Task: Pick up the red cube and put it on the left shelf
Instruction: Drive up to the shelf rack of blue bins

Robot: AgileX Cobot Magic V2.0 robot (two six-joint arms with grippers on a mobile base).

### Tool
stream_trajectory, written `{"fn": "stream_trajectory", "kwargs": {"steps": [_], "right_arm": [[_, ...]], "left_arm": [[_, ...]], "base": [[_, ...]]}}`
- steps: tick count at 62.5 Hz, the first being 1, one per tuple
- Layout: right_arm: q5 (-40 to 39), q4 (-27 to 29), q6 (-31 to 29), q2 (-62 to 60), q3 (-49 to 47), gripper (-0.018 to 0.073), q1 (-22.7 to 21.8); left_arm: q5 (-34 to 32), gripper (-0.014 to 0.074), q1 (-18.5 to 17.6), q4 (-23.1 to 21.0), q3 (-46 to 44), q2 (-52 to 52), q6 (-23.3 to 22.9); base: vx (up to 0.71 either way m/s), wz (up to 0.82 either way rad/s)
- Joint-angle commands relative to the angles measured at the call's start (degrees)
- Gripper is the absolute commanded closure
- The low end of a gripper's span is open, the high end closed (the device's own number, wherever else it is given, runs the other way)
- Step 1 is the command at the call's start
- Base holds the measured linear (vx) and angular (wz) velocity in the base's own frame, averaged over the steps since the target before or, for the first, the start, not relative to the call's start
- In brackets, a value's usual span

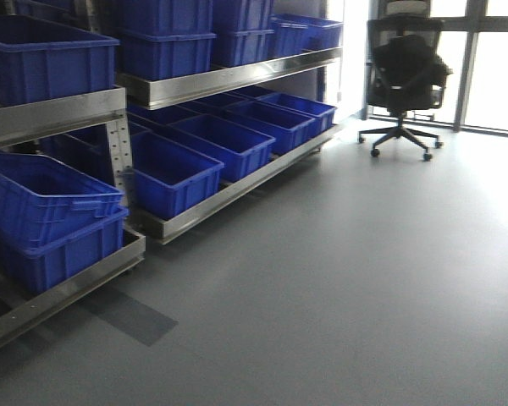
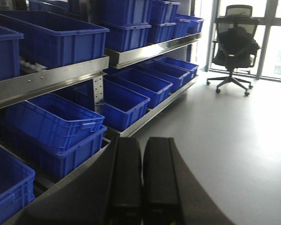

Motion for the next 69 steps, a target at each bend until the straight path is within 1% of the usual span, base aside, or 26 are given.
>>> {"fn": "stream_trajectory", "kwargs": {"steps": [1, 28, 69], "right_arm": [[-5.0, -1.7, -0.8, 0.9, -1.4, 0.0440, -0.1], [-5.0, -1.7, -0.8, 0.9, -1.4, 0.0440, -0.1], [-4.9, -1.8, -0.8, 0.9, -1.4, 0.0440, -0.1]], "left_arm": [[-5.0, 0.0495, -0.3, -0.2, 1.4, -0.7, -0.3], [-5.0, 0.0495, -0.3, -0.2, 1.4, -0.7, -0.3], [-5.0, 0.0495, -0.3, -0.2, 1.4, -0.7, -0.3]], "base": [[0.65, 0.50], [0.58, 0.56], [0.52, 0.76]]}}
